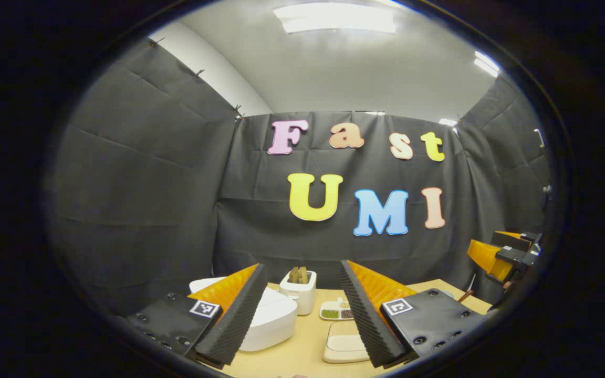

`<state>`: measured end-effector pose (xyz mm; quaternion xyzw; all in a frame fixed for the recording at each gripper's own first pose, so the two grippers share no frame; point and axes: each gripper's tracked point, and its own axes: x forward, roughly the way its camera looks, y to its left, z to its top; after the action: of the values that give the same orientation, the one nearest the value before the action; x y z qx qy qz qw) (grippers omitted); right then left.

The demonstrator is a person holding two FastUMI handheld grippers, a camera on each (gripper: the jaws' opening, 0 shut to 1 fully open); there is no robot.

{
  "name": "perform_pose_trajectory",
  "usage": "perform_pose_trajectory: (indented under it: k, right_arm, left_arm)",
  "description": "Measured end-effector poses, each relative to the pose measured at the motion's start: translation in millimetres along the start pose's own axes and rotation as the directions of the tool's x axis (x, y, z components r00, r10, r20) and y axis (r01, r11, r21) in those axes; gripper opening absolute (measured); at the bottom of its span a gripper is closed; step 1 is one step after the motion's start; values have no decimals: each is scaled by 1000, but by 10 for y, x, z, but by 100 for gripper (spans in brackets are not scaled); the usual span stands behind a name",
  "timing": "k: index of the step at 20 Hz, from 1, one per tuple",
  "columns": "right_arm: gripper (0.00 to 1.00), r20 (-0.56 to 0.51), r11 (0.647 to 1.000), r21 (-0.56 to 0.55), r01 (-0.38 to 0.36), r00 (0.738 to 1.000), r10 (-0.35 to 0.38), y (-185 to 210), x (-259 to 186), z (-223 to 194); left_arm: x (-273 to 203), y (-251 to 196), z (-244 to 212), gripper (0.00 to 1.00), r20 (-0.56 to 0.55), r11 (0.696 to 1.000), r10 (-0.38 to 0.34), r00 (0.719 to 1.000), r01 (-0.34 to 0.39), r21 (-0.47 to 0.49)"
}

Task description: Close the left gripper, press the button to open the rice cooker; take a wooden spoon from the chopstick holder with the right hand, scoop a spoonful of rice and pour it into the rice cooker, then put the wooden spoon back into the chopstick holder.

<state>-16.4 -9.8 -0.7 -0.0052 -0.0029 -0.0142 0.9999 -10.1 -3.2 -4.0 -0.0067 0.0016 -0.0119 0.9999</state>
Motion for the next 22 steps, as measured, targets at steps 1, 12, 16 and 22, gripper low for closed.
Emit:
perform_pose_trajectory:
  k: [1,12,16,22]
  right_arm:
    - [98,-3,1000,3,5,1000,-5,-9,-12,-19]
    - [98,5,999,-22,27,1000,-27,-109,-206,-29]
    - [98,4,999,-27,37,999,-36,-138,-225,-34]
    - [98,12,998,-36,48,999,-48,-122,-140,20]
  left_arm:
    - [-3,-1,-27,99,-5,1000,0,1000,0,-2]
    - [-53,74,-112,99,-4,1000,8,1000,-8,16]
    - [-54,160,0,70,37,1000,18,999,-18,14]
    - [284,498,53,12,47,999,15,999,-17,38]
